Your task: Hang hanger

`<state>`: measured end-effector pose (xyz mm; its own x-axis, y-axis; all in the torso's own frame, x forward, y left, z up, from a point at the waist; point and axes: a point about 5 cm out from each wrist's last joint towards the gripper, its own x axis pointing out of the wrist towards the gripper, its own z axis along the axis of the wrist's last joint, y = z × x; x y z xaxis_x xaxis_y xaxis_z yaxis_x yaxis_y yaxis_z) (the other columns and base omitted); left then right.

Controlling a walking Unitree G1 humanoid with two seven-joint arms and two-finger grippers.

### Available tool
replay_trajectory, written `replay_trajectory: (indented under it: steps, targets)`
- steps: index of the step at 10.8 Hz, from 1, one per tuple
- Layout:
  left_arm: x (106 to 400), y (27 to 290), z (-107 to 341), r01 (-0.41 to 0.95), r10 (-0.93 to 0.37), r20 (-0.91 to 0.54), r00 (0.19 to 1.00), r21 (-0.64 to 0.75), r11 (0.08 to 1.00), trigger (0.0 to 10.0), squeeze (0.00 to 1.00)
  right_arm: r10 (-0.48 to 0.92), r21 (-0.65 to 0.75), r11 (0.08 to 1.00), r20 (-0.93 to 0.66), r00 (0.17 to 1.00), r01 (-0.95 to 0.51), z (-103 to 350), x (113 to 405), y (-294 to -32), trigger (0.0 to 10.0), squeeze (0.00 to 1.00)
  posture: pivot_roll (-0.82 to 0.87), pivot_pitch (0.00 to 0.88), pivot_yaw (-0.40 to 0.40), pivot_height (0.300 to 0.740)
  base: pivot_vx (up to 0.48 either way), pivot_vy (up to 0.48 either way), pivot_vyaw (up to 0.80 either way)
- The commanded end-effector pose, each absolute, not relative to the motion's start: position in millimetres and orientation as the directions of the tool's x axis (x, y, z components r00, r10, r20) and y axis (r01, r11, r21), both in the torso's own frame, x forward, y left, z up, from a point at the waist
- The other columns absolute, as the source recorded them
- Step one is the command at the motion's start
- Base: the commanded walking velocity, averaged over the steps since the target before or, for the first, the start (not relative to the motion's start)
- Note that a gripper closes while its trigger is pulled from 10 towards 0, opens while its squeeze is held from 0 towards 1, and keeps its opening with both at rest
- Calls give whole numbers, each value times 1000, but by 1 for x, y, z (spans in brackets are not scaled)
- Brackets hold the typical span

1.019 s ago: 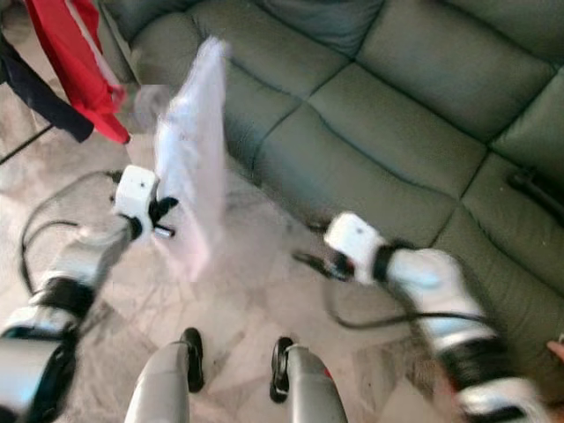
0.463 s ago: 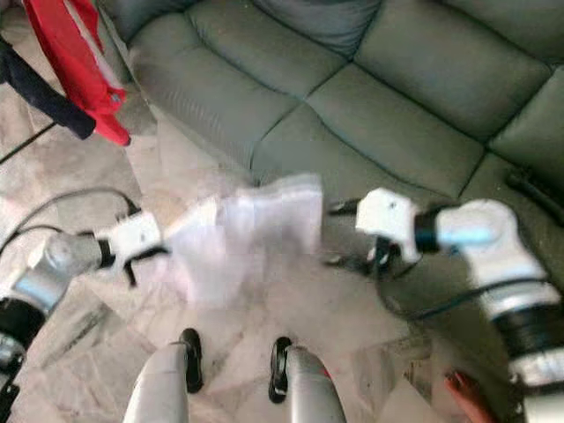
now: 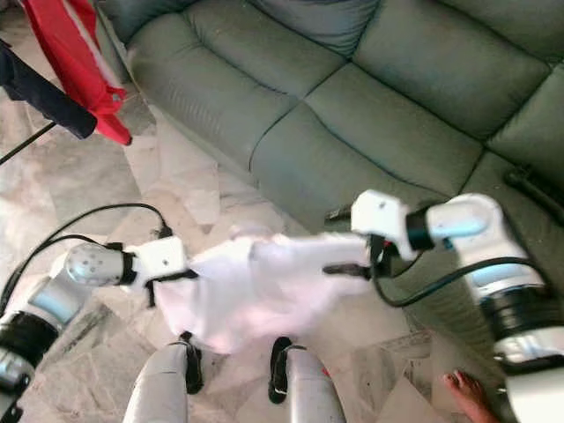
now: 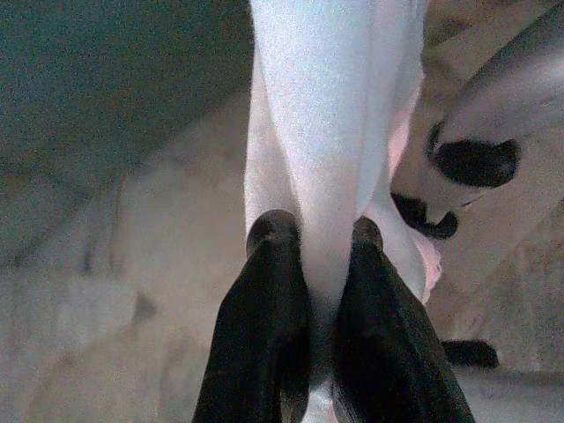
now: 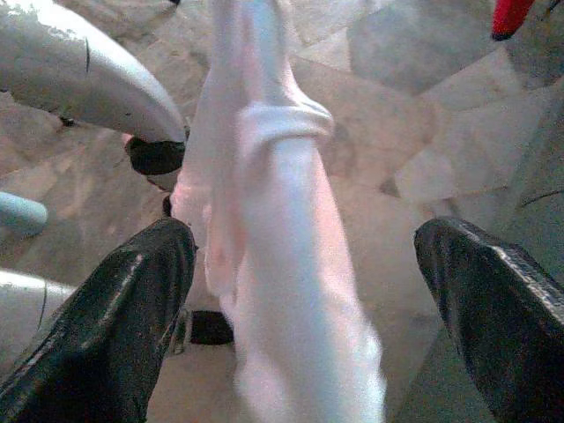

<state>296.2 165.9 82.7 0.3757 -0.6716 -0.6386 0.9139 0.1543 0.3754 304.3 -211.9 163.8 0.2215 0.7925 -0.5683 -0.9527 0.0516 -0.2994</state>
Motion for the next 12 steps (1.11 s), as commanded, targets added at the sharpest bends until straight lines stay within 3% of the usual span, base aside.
replay_trajectory:
  steps: [1,2,3,7,10,12]
  targets:
    - [292,152,89,915,-726,-598,339,388,109,0,0,783,-268,5,-598,171,-963,159,303,-210,10000,1000,5,263,-74,740,0,0,0]
    - [293,148,90,915,-734,-591,336,390,105,0,0,778,-235,-2,-611,146,-972,152,300,-209,10000,1000,6,262,-74,740,0,0,0]
    - [292,142,90,915,-741,-585,329,391,97,0,0,739,-204,-9,-661,130,-979,133,296,-213,0,0,6,262,-74,740,0,0,0]
    - [286,137,90,925,-752,-590,293,374,68,0,0,726,-130,-23,-684,73,-991,121,295,-214,0,0,8,264,-71,740,0,0,0]
    - [283,134,87,931,-751,-599,277,361,55,0,0,723,-241,-7,-671,162,-970,141,315,-212,0,0,8,264,-73,740,0,0,0]
    - [283,133,87,932,-752,-600,273,358,52,0,0,737,-256,5,-653,176,-967,148,320,-211,0,0,8,261,-73,740,0,0,0]
